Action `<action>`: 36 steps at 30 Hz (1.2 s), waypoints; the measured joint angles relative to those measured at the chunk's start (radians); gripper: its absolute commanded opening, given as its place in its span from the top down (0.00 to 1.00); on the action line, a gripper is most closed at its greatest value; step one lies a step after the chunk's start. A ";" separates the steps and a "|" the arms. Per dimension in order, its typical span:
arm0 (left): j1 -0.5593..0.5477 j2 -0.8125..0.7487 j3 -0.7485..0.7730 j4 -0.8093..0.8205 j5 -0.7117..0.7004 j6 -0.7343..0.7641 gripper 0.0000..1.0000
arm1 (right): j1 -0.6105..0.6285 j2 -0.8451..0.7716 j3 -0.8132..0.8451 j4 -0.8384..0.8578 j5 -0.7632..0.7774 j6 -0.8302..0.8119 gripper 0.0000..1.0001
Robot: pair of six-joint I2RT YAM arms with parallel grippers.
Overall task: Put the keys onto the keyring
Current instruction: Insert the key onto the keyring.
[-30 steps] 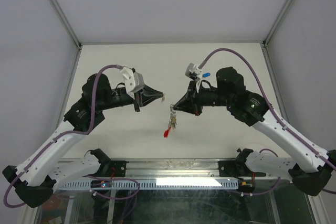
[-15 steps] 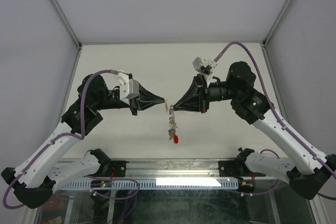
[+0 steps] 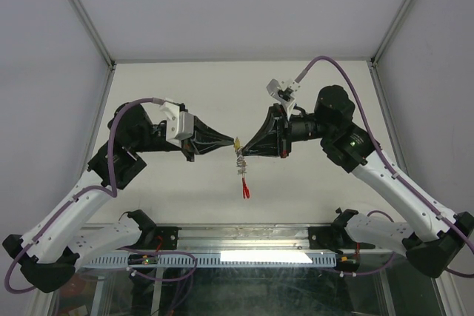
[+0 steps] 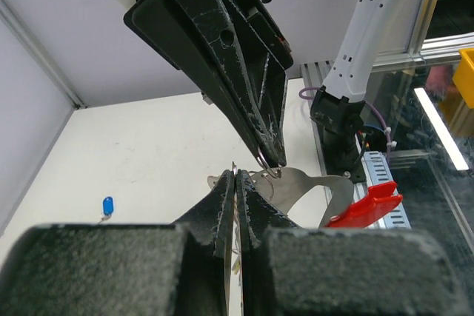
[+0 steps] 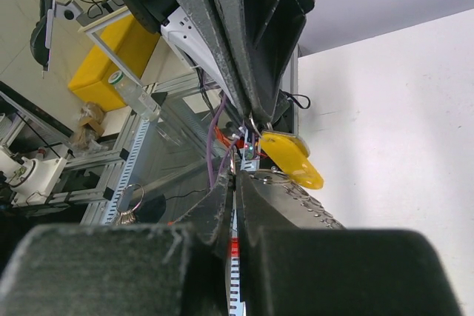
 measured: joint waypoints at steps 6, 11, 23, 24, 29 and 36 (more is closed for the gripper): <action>0.000 0.020 0.003 0.014 0.034 -0.003 1.00 | 0.000 0.001 0.000 0.001 0.011 0.016 1.00; 0.000 0.033 0.004 0.018 0.061 -0.003 1.00 | 0.000 0.001 0.000 0.001 0.018 0.024 1.00; 0.000 0.033 0.004 0.024 0.102 -0.004 1.00 | 0.000 0.001 -0.017 0.017 0.051 0.049 1.00; 0.000 0.033 0.004 0.024 0.103 -0.004 1.00 | 0.000 0.000 -0.017 0.018 0.053 0.051 1.00; 0.000 0.033 0.004 0.024 0.107 -0.004 1.00 | 0.000 -0.005 -0.026 0.035 0.063 0.067 1.00; 0.000 0.033 0.004 0.028 0.120 -0.005 1.00 | 0.000 -0.019 -0.033 0.053 0.068 0.075 1.00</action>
